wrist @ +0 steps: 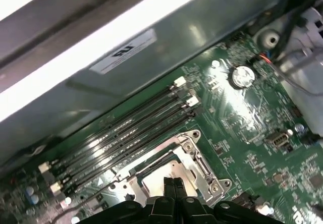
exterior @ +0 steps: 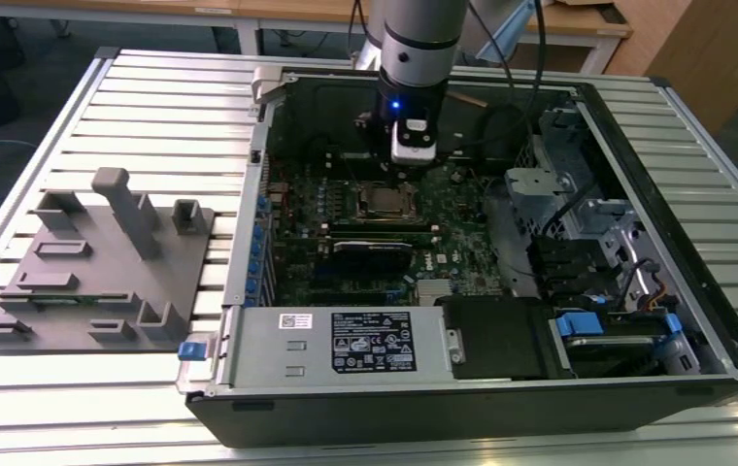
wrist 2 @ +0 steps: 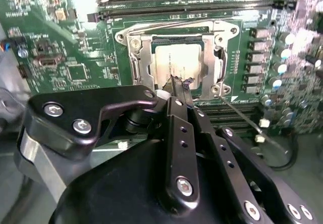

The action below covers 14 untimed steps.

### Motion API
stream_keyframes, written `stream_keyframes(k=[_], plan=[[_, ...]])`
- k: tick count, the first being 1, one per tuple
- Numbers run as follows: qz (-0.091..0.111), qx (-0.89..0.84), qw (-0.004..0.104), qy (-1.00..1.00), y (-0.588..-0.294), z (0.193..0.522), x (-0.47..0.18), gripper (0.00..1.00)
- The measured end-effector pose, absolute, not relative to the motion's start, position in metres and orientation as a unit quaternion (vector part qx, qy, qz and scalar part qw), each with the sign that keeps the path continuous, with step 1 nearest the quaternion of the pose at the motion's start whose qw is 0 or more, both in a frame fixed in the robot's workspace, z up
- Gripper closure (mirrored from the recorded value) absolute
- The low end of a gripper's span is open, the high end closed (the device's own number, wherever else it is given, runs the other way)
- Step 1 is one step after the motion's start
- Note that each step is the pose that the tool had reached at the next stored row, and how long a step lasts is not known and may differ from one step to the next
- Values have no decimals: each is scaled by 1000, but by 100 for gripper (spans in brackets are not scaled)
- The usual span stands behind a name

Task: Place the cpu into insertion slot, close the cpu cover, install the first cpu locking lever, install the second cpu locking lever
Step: 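Close the cpu cover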

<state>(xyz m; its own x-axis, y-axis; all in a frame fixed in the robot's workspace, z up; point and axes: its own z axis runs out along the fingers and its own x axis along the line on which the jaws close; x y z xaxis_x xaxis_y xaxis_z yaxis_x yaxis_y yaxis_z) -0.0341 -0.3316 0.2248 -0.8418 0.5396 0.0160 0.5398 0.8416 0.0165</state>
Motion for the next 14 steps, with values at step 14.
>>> stream_keyframes(k=[14], plan=[[-10, -161, 7, -987, -332, 224, -34, 90]])
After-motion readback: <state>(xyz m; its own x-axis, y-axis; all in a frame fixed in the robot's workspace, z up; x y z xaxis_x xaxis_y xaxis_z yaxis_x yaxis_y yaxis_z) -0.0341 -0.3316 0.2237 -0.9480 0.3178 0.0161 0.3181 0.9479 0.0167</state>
